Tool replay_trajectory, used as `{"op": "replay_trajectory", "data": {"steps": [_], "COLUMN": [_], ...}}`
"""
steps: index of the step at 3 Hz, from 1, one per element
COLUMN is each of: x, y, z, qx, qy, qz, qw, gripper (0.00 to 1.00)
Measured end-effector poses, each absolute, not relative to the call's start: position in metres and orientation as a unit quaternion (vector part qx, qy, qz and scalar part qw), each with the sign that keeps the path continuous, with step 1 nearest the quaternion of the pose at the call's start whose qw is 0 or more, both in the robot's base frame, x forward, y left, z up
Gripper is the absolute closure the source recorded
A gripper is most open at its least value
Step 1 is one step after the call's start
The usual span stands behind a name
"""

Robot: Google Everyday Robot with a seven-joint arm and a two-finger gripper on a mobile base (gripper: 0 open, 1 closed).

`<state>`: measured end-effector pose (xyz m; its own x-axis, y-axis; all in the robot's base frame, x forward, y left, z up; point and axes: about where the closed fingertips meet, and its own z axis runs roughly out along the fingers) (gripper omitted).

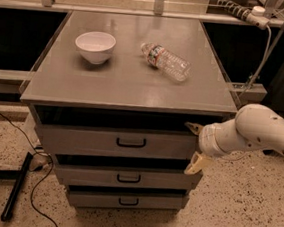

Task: Open top drawer

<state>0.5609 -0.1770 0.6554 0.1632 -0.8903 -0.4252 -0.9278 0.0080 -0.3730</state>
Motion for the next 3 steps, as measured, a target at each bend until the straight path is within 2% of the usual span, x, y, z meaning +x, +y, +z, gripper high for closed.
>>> {"op": "replay_trajectory", "data": {"steps": [3], "x": [0.5576], "y": [-0.1758], "z": [0.6641], "qx": [-0.705], "qy": [0.645], "qz": [0.038], "qw": [0.294], "gripper": [0.88]}}
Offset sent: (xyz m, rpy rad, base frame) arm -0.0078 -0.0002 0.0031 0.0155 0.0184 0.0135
